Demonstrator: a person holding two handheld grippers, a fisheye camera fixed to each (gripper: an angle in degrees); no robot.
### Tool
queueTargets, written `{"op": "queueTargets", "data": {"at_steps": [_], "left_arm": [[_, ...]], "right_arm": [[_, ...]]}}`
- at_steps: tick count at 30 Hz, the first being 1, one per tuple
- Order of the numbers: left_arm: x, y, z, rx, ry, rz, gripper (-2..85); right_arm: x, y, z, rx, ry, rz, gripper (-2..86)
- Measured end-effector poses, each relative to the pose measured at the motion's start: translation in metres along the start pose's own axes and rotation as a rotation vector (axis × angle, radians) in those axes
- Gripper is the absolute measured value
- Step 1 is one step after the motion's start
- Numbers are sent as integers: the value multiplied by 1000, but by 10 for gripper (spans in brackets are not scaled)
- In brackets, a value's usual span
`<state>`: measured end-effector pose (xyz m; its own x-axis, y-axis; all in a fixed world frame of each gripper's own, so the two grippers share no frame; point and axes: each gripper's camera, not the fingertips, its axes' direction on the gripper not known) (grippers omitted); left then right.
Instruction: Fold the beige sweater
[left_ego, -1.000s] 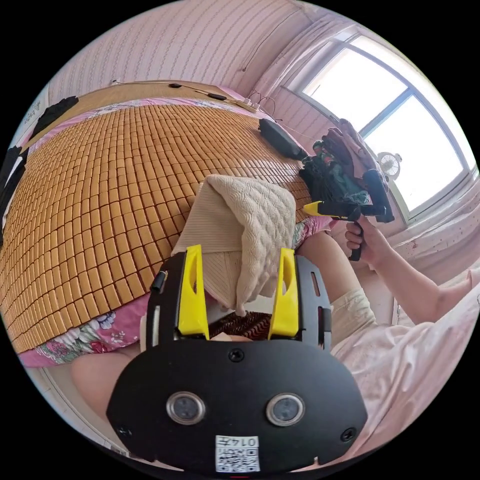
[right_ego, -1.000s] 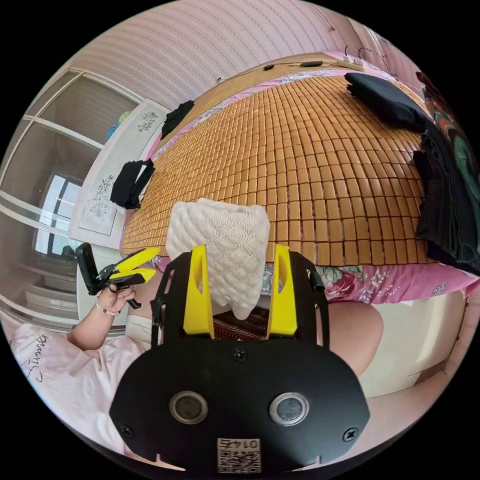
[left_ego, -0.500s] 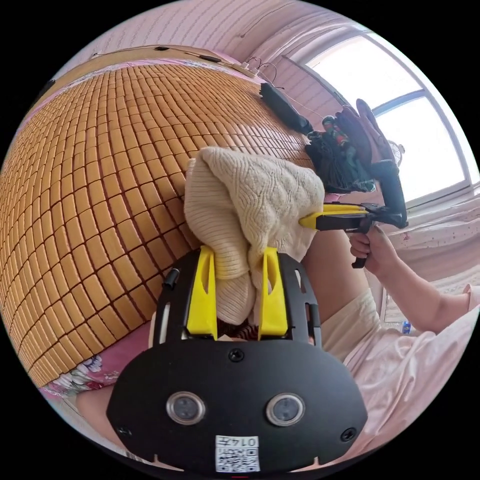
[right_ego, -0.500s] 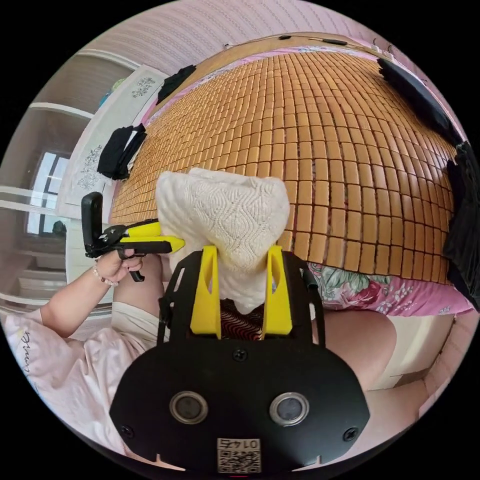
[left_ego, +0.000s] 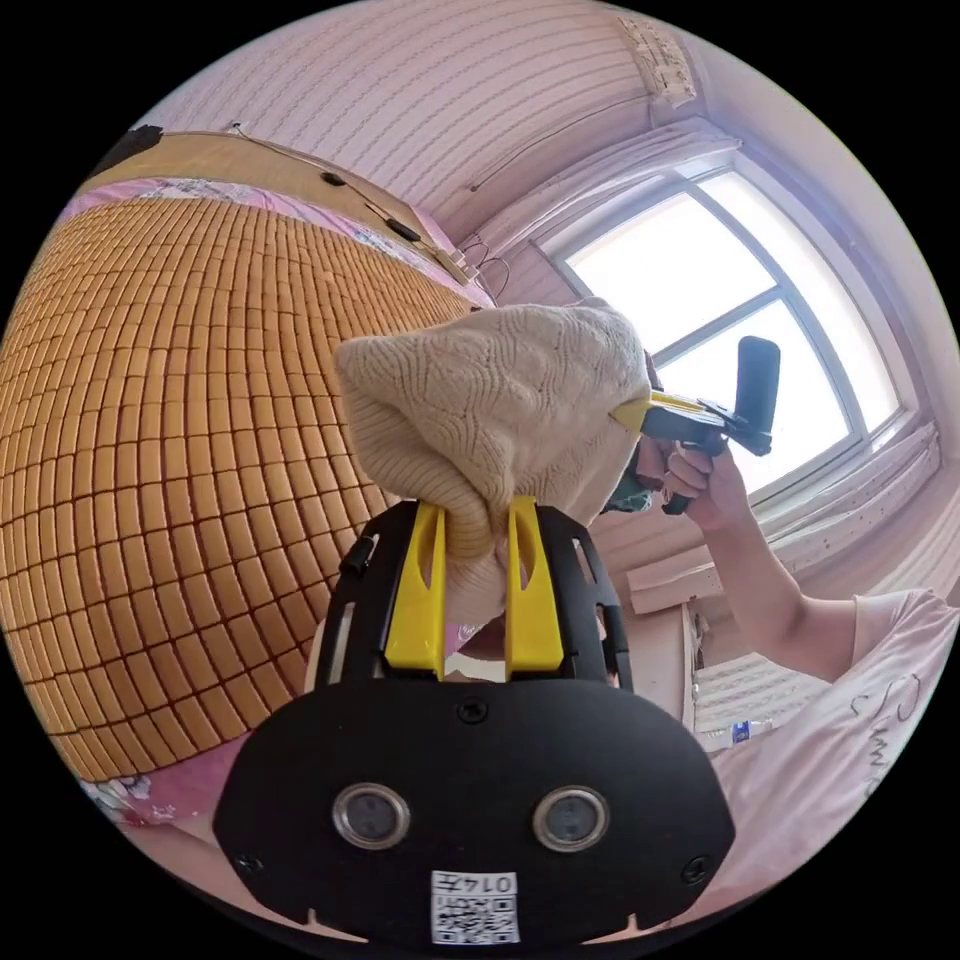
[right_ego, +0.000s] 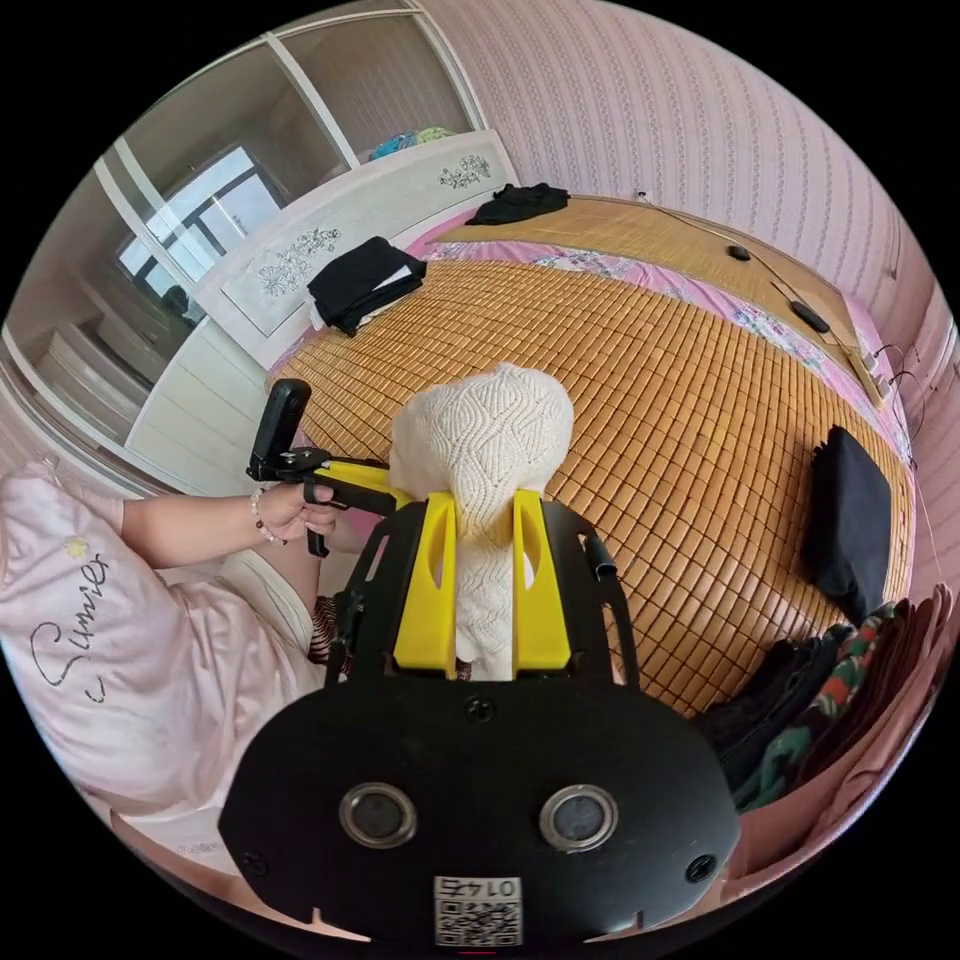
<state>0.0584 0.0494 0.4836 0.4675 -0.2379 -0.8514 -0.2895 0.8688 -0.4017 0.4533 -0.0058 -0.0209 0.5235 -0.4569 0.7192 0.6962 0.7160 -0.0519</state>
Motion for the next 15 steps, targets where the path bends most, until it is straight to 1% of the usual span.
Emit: {"op": "queueTargets", "data": {"at_steps": [1,3,4,6,7,9,10,12,13,14,15], "left_arm": [[4,-15,9,-1,13,12,89],[22,-83,53,-20,50,45,89],[29,-101,66,-26,51,63,89],[56,-178,121,-35,38,128,90],[61,-196,135,-32,41,131,90],[74,-267,201,-28,49,115,90],[77,-282,218,-31,43,122,90],[78,-338,295,-67,58,78,94],[74,-349,315,-85,73,48,96],[65,-366,354,-124,84,14,97],[54,-377,392,-162,59,10,95]], "right_arm": [[13,-13,-23,0,9,13,86],[36,-31,-58,-6,28,37,86],[54,-44,-83,-16,56,62,86],[84,-65,-118,-42,124,104,87],[105,-79,-141,-56,178,141,87],[138,-102,-170,-88,236,193,88],[162,-118,-187,-116,263,233,88],[198,-140,-203,-188,316,296,89],[217,-151,-208,-231,403,328,87],[232,-158,-211,-275,506,386,82],[237,-160,-211,-277,546,420,79]]}}
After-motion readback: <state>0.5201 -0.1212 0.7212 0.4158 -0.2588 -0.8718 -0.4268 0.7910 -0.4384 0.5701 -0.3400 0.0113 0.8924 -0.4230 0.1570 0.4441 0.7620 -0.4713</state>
